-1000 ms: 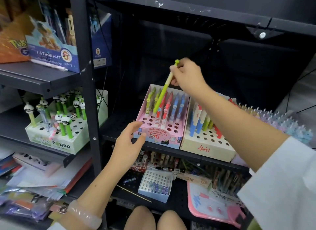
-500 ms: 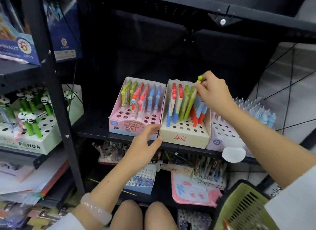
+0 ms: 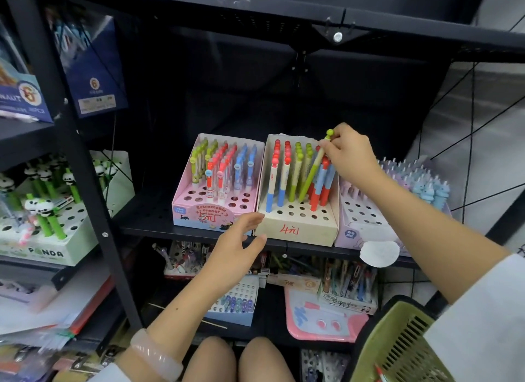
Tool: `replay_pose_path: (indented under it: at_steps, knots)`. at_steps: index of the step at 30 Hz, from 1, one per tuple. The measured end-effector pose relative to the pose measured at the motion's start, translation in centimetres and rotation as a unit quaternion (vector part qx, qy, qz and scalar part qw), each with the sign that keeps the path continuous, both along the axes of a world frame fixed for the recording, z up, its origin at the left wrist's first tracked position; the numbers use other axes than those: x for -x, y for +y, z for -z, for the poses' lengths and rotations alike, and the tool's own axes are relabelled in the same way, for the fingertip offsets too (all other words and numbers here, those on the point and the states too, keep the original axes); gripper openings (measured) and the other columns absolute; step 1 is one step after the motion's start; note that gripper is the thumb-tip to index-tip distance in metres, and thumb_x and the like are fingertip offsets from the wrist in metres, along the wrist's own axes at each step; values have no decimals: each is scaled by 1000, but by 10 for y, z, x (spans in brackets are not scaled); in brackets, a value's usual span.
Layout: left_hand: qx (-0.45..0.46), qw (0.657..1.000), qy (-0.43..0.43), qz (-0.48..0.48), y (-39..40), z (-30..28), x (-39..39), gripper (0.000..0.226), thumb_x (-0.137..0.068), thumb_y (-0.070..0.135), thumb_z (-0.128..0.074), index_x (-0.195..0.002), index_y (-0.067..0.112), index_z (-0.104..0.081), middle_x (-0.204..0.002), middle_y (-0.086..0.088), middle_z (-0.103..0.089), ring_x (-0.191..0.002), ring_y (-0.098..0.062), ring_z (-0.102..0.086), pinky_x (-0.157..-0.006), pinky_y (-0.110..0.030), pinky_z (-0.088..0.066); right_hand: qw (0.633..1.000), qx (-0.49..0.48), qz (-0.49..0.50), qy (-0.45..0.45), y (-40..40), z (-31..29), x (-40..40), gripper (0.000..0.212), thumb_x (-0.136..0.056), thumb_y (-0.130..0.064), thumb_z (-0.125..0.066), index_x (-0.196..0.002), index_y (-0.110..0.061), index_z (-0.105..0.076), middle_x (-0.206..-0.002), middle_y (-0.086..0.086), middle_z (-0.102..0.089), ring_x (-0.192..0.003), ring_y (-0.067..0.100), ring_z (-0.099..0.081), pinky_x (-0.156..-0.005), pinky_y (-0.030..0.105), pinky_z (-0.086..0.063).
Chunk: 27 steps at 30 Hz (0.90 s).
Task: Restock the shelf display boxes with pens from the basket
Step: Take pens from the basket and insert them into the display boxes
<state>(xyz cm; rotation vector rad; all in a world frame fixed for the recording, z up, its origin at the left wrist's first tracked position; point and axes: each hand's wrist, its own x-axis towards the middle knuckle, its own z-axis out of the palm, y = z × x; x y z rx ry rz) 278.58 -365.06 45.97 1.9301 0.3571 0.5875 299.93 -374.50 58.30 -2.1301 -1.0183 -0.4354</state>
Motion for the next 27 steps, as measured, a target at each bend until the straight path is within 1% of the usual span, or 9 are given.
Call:
replay_pose_path:
  at_steps: [5,8,11,16,17,19,21,25,27]
  knots:
    - [2,1000,-1,15,-8,-3,-5,32,-94,20,-50,-113,45,-41,-120,26,-47,-117,8,-42,-97,-16,-30,999,26,-8,-18,3,-5,-2,11,-94,-25,-52,-91,-16,-46,-59,-6,-51,-52,9,-47,-49,25,-37]
    - [-2,1000,-1,18,-11,-3,-6,34,-94,20,-50,-108,49,-41,-120,26,-47,-116,10,-42,-96,-15,-30,998,54,-21,2,4,-3,-2,11,-94,-23,-52,-92,-12,-50,-62,-3,-53,-54,11,-49,-52,25,-39]
    - [-11,1000,0,18,-13,-3,-7,36,-94,19,-50,-106,51,-40,-119,28,-47,-115,10,-43,-98,-15,-31,992,123,-19,19,5,1,2,15,-92,-23,-54,-91,-8,-56,-76,4,-59,-69,18,-55,-62,30,-46]
    - [-20,1000,4,24,-18,-6,-10,35,-94,21,-50,-108,52,-40,-119,30,-47,-114,16,-40,-96,-12,-30,981,194,14,15,11,-3,9,20,-88,-20,-54,-86,-2,-61,-69,4,-52,-62,18,-49,-50,25,-38]
    - [-21,999,3,25,-20,-7,-10,35,-94,21,-50,-109,51,-40,-119,31,-47,-113,17,-40,-95,-12,-31,982,190,17,11,11,-3,10,22,-88,-20,-55,-92,0,-63,-73,5,-54,-65,18,-51,-52,25,-40]
    - [-24,999,0,26,-24,-8,-10,34,-94,22,-50,-111,50,-41,-119,31,-47,-112,18,-40,-95,-11,-31,989,149,12,0,8,0,13,30,-88,-20,-58,-111,-3,-60,-98,10,-59,-89,23,-56,-69,30,-47]
    - [-23,999,-4,30,-28,-9,-10,33,-94,22,-51,-112,48,-42,-119,32,-47,-114,18,-40,-97,-13,-32,994,109,-2,-24,-2,0,16,36,-89,-20,-57,-123,-9,-53,-116,11,-54,-108,25,-51,-83,31,-43]
    - [-14,999,-16,47,-45,-7,-16,31,-94,21,-52,-111,47,-44,-119,29,-49,-117,9,-44,-99,-17,-34,996,66,-40,-52,-34,-1,24,25,-92,-19,-52,-115,-12,-60,-110,7,-56,-102,20,-53,-84,26,-43]
    - [-7,997,-20,69,-61,-1,-22,32,-93,20,-52,-108,48,-44,-118,28,-50,-116,8,-46,-100,-19,-35,996,46,-70,-31,-62,7,34,22,-92,-17,-52,-112,-13,-62,-107,3,-59,-96,12,-54,-78,9,-39]
